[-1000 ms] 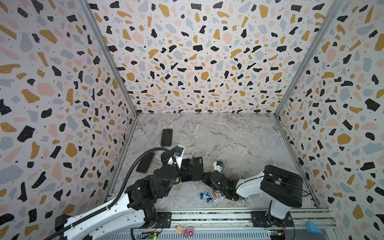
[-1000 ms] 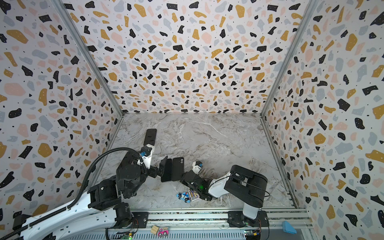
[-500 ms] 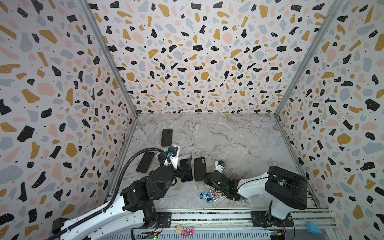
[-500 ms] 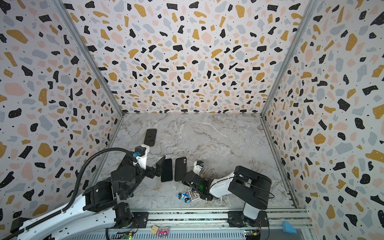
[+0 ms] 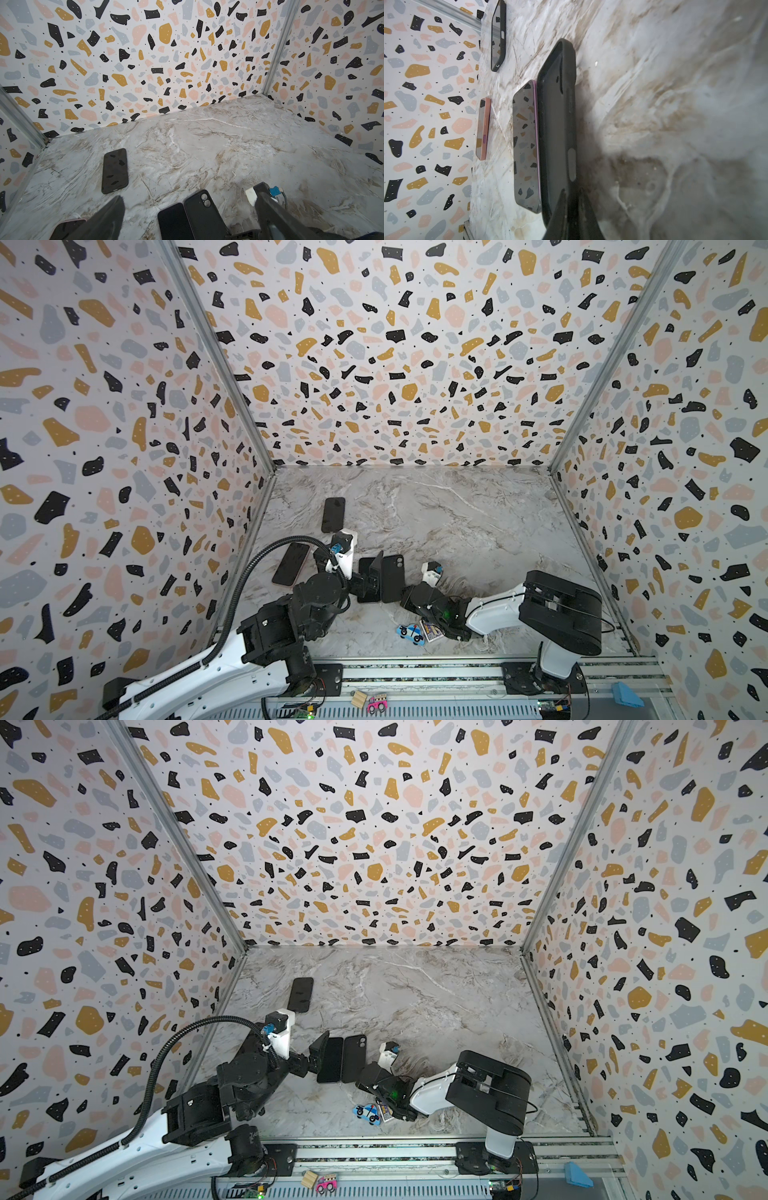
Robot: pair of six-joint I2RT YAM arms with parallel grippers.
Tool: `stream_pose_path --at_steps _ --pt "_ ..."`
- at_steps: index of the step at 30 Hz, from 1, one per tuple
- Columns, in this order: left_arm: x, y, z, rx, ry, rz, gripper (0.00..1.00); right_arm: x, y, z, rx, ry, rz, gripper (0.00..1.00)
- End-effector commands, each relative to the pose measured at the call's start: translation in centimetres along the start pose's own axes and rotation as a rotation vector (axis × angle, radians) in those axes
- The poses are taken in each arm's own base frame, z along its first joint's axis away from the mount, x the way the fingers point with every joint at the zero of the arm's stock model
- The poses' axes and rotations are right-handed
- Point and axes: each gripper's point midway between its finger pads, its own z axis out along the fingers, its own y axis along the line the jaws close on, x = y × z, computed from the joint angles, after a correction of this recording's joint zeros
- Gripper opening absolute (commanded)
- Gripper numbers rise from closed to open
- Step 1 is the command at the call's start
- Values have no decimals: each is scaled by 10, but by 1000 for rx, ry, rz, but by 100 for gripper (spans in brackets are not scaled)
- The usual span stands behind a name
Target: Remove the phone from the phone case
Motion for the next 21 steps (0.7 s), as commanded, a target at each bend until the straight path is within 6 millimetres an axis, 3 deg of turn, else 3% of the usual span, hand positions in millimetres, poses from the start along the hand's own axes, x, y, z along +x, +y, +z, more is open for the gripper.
stream_pose_path --at_steps 1,7,14,21 --pt "-4 2 -1 0 -33 -44 100 14 13 4 -8 9 32 0" --pt "-1 4 -2 -4 -28 -46 100 32 18 15 -9 31 57 0" --pt "-1 7 -4 -12 -33 -64 100 35 25 16 -6 21 50 0" --pt "3 7 -4 -12 -27 -67 100 32 24 16 -3 4 43 12"
